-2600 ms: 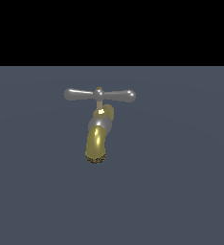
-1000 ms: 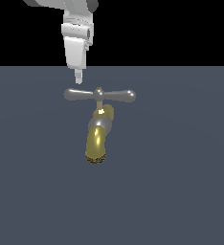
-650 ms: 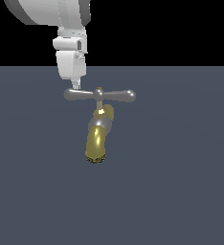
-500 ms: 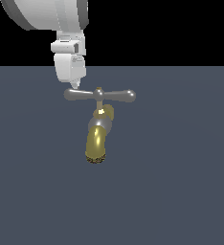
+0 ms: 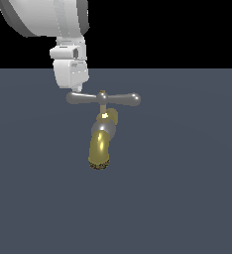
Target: Turn on the faucet by rotating a designated handle.
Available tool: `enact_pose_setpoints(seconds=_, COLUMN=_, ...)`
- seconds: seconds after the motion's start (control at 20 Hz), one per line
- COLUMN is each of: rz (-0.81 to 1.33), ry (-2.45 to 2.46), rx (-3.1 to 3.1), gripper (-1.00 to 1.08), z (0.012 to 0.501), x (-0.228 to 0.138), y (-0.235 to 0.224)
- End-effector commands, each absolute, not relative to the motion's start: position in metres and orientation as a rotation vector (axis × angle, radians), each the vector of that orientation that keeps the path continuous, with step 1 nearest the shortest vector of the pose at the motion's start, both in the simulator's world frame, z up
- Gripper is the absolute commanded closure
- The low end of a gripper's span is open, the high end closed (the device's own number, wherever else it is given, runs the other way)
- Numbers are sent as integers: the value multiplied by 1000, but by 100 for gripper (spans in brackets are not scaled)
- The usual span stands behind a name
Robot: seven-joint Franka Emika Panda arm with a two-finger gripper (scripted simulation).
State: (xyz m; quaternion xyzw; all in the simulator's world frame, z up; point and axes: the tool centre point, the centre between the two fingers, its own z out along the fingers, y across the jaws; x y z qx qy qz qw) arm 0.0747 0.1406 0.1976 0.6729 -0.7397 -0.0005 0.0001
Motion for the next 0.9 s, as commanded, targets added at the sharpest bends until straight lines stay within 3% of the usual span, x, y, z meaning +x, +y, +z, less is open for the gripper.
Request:
enact_pose_setpoints(seconds=0.0, rz=-1, ry=-2324, rx=2114, gripper=108, z=198, x=75, y=141)
enact_pose_setpoints(seconds=0.85, rz=-1, ry=-2324, rx=2113, gripper=108, z=198, x=32, y=149)
